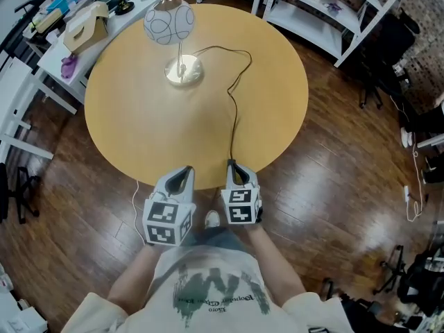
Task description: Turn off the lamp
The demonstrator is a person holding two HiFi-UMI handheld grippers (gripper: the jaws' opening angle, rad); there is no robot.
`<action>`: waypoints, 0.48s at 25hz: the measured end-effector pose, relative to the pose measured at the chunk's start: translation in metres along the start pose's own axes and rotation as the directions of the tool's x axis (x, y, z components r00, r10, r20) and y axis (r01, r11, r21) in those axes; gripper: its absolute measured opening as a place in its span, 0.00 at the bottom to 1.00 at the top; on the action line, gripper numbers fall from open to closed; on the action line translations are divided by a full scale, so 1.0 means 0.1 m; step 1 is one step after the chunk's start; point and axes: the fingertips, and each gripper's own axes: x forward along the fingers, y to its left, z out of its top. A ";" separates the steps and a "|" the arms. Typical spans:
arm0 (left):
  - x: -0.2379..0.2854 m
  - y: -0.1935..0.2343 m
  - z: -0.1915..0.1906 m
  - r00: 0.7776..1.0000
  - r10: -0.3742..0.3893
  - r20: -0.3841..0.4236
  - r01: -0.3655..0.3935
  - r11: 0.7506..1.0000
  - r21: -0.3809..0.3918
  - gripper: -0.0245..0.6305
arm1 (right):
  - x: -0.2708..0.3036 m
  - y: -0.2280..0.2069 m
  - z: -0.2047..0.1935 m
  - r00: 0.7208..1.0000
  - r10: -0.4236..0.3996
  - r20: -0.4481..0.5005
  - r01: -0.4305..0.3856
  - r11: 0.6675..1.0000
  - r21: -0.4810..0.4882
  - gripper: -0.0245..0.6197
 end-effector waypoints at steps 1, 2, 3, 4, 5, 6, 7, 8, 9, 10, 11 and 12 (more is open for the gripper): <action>0.01 0.00 -0.01 1.000 0.002 -0.003 -0.002 1.000 -0.002 0.02 | 0.00 0.01 -0.02 1.000 0.003 0.001 -0.003 1.000 -0.010 0.06; 0.02 -0.01 -0.01 1.000 0.003 -0.006 -0.003 1.000 -0.004 0.02 | 0.01 0.02 -0.04 1.000 0.009 0.000 -0.009 1.000 -0.013 0.06; 0.03 -0.02 0.00 1.000 0.004 -0.006 -0.004 1.000 -0.003 0.02 | 0.01 0.02 -0.06 1.000 0.013 0.001 -0.013 1.000 -0.009 0.06; 0.03 -0.02 0.00 1.000 0.005 -0.005 -0.005 1.000 0.000 0.02 | 0.01 0.02 -0.07 1.000 0.017 0.003 -0.017 1.000 -0.002 0.06; 0.04 -0.03 0.01 1.000 0.004 -0.005 -0.004 1.000 0.003 0.02 | 0.01 0.02 -0.07 1.000 0.019 0.005 -0.019 1.000 0.006 0.06; 0.05 -0.04 0.01 1.000 0.004 -0.005 -0.004 1.000 0.002 0.02 | 0.01 0.01 -0.06 1.000 0.022 0.008 -0.022 1.000 0.011 0.06; 0.05 -0.04 0.00 1.000 0.003 -0.005 -0.003 1.000 0.000 0.02 | 0.01 0.01 -0.05 1.000 0.024 0.009 -0.024 1.000 0.012 0.06; 0.05 -0.04 0.00 1.000 0.003 -0.005 -0.003 1.000 -0.001 0.02 | 0.01 0.02 -0.06 1.000 0.026 0.008 -0.026 1.000 0.011 0.06; 0.06 -0.04 0.01 1.000 0.003 -0.003 -0.003 1.000 -0.002 0.02 | 0.01 0.02 -0.07 1.000 0.027 0.005 -0.027 1.000 0.008 0.06; 0.07 -0.04 0.02 1.000 0.002 -0.001 -0.002 1.000 -0.003 0.02 | 0.02 0.02 -0.07 1.000 0.028 0.004 -0.028 1.000 0.005 0.06; 0.07 -0.04 0.02 1.000 0.001 0.000 -0.001 1.000 -0.003 0.02 | 0.02 0.02 -0.07 1.000 0.028 0.004 -0.028 1.000 0.003 0.06; 0.08 -0.04 0.03 1.000 0.001 0.001 -0.001 1.000 -0.002 0.02 | 0.02 0.01 -0.07 1.000 0.029 0.003 -0.029 1.000 0.002 0.06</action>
